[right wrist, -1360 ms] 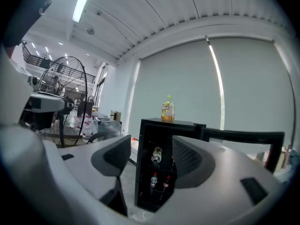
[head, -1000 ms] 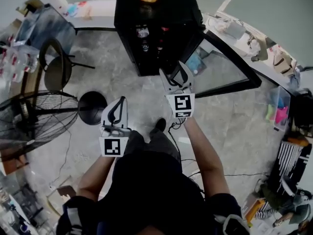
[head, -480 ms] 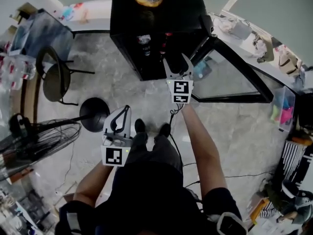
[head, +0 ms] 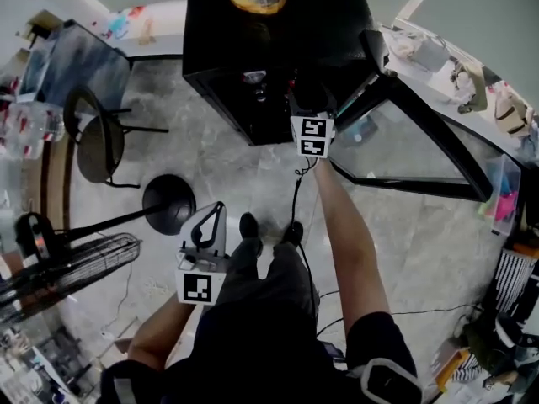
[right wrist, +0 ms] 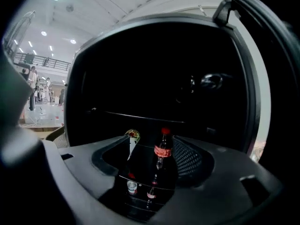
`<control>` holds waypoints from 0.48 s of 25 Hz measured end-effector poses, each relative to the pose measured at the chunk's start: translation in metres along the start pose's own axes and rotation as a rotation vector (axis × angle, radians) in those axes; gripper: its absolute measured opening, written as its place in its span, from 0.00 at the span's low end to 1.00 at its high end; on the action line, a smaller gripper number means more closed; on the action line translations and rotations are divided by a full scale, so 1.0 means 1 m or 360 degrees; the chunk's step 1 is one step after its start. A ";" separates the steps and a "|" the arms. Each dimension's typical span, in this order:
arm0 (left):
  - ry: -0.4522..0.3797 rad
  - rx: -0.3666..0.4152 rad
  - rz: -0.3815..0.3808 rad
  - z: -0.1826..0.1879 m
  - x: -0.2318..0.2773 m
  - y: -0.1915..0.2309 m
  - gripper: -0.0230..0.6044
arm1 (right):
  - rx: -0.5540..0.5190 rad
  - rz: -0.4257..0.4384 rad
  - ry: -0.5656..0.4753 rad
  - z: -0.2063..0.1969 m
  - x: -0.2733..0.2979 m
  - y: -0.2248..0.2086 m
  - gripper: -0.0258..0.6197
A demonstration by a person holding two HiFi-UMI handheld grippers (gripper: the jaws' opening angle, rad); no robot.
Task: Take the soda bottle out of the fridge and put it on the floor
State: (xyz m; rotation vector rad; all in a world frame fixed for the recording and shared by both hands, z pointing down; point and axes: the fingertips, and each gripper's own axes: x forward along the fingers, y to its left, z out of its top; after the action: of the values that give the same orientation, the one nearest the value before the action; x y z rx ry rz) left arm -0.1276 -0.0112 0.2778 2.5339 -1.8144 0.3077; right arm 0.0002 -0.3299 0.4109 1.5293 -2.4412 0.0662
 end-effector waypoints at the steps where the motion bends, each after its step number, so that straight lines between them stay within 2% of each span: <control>1: 0.0003 0.0000 0.0000 -0.003 0.003 0.001 0.07 | 0.0011 -0.0010 0.0011 -0.005 0.008 -0.003 0.50; 12: 0.0092 0.0019 -0.0011 -0.038 0.020 0.010 0.07 | 0.0053 -0.0037 0.0079 -0.041 0.089 -0.016 0.52</control>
State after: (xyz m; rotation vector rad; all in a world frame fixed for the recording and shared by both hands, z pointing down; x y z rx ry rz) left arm -0.1363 -0.0284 0.3169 2.5105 -1.7887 0.3885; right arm -0.0141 -0.4078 0.4702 1.5510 -2.3948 0.1392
